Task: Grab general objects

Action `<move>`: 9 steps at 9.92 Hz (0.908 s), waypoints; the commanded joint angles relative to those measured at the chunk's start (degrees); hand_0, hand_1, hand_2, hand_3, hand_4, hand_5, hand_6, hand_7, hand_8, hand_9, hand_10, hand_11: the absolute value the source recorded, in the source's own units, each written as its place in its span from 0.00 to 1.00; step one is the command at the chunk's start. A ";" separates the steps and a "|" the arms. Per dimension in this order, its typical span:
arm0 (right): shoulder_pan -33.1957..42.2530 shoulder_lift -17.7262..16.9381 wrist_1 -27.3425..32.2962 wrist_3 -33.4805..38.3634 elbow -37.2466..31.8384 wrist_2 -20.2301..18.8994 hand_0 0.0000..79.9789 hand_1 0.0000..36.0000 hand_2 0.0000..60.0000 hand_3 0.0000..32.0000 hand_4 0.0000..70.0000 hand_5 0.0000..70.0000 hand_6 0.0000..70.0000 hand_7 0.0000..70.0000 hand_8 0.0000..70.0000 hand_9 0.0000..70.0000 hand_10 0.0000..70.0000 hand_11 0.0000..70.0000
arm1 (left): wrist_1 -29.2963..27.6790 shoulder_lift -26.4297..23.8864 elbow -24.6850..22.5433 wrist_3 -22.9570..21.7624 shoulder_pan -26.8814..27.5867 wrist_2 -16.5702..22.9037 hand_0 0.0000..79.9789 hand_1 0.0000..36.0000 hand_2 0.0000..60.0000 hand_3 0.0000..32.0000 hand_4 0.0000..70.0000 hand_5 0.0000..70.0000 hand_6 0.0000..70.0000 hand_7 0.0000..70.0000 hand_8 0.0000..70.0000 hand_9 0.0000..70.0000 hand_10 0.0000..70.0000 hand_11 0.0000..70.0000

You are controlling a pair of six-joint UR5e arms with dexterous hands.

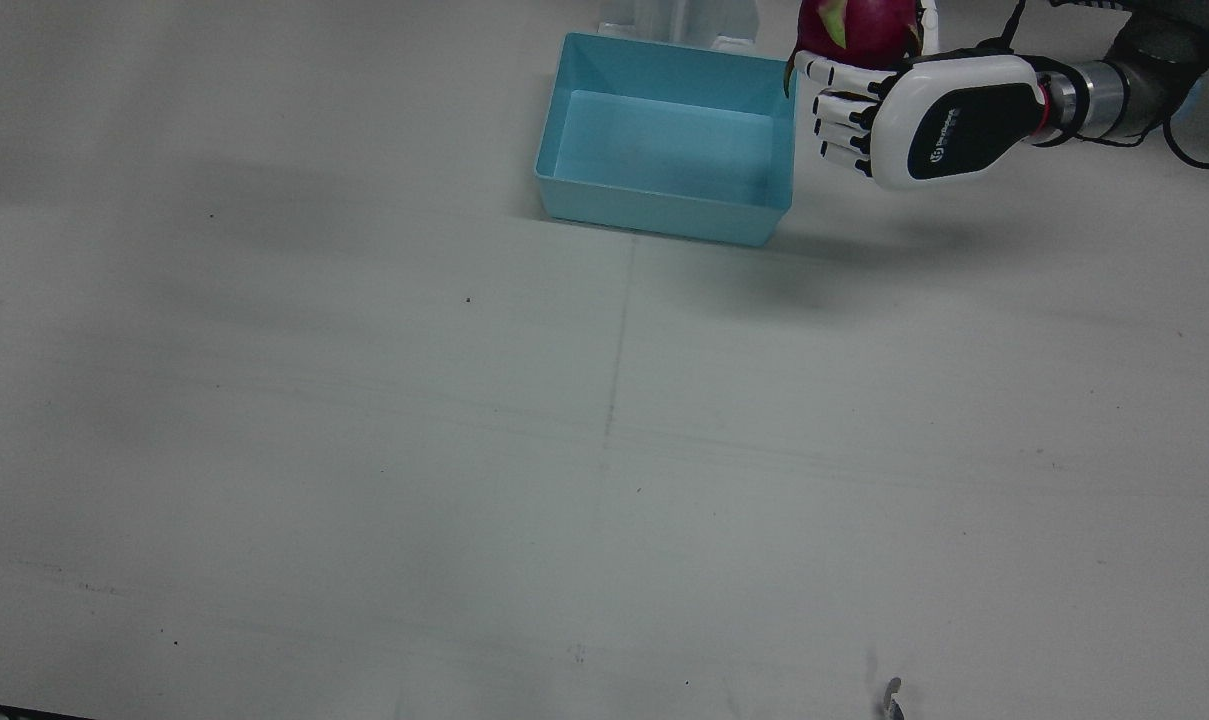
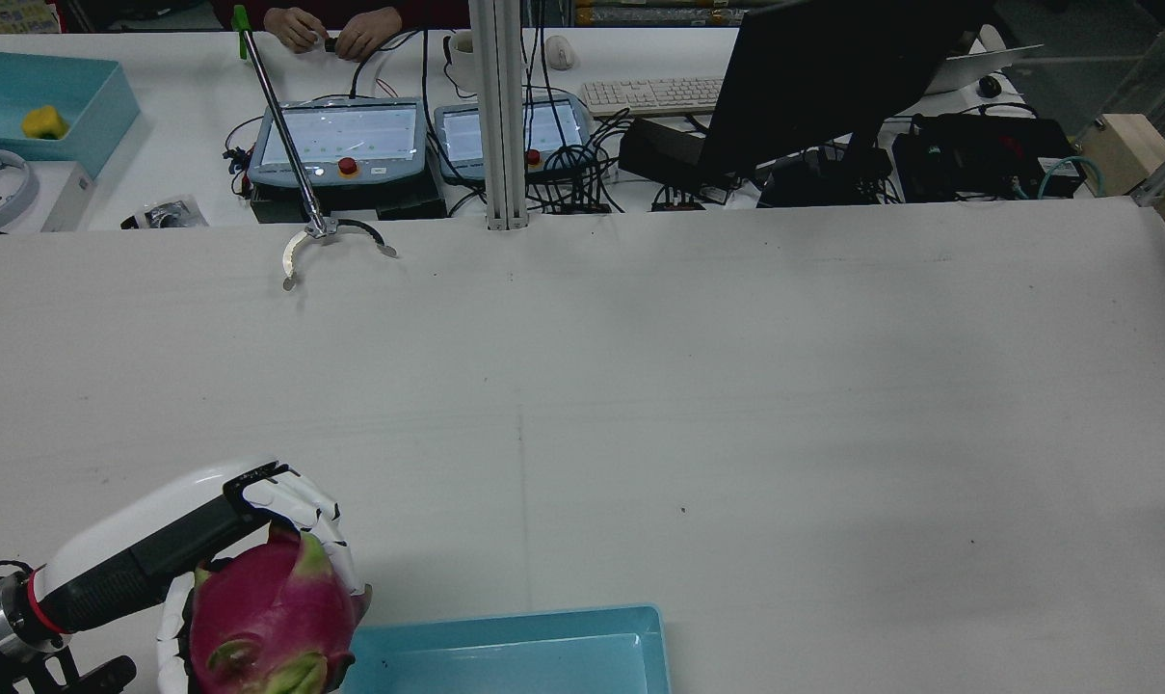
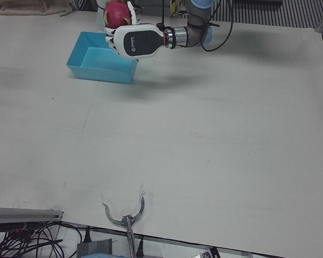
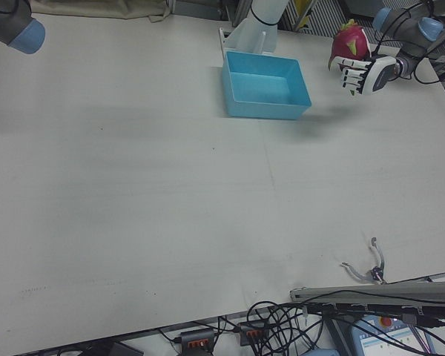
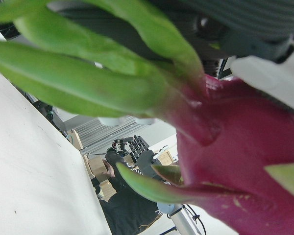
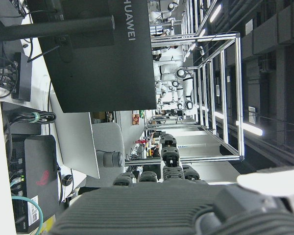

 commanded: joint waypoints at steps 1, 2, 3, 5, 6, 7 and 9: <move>0.00 0.00 0.00 0.00 -0.02 0.00 0.00 0.00 0.00 0.00 0.00 0.00 0.00 0.00 0.00 0.00 0.00 0.00 | 2.35 -3.06 -0.02 3.92 6.49 -2.36 0.60 0.05 1.00 0.00 1.00 0.88 1.00 1.00 1.00 1.00 1.00 1.00; 0.00 0.00 0.00 0.00 -0.02 0.00 0.00 0.00 0.00 0.00 0.00 0.00 0.00 0.00 0.00 0.00 0.00 0.00 | 2.44 -3.24 -0.02 5.24 9.30 -4.38 0.59 0.04 1.00 0.00 1.00 0.86 1.00 1.00 1.00 1.00 1.00 1.00; 0.00 0.00 0.00 0.00 -0.02 0.00 0.00 0.00 0.00 0.00 0.00 0.00 0.00 0.00 0.00 0.00 0.00 0.00 | 3.14 -4.72 0.07 6.99 11.59 -5.18 0.59 0.02 1.00 0.00 1.00 0.83 1.00 1.00 1.00 1.00 1.00 1.00; 0.00 0.00 0.00 0.00 -0.02 0.00 0.00 0.00 0.00 0.00 0.00 0.00 0.00 0.00 0.00 0.00 0.00 0.00 | 3.76 -7.10 1.82 7.54 13.19 -5.19 0.59 0.02 1.00 0.00 1.00 0.81 1.00 1.00 1.00 1.00 1.00 1.00; 0.00 0.00 0.00 0.00 -0.02 0.00 0.00 0.00 0.00 0.00 0.00 0.00 0.00 0.00 0.00 0.00 0.00 0.00 | 3.76 -7.98 2.52 7.54 13.45 -5.19 0.58 0.00 1.00 0.00 1.00 0.78 1.00 1.00 1.00 1.00 1.00 1.00; 0.00 0.00 0.00 0.00 -0.02 0.00 0.00 0.00 0.00 0.00 0.00 0.00 0.00 0.00 0.00 0.00 0.00 0.00 | 3.59 -8.77 2.70 7.62 14.85 -5.19 0.58 0.00 0.80 0.00 1.00 0.65 1.00 1.00 1.00 1.00 1.00 1.00; 0.00 0.00 0.00 0.00 -0.02 0.00 0.00 0.00 0.00 0.00 0.00 0.00 0.00 0.00 0.00 0.00 0.00 0.00 | 5.07 -11.31 2.88 9.02 16.88 -5.19 0.61 0.05 0.00 0.00 1.00 0.04 0.63 0.45 0.42 0.25 0.76 1.00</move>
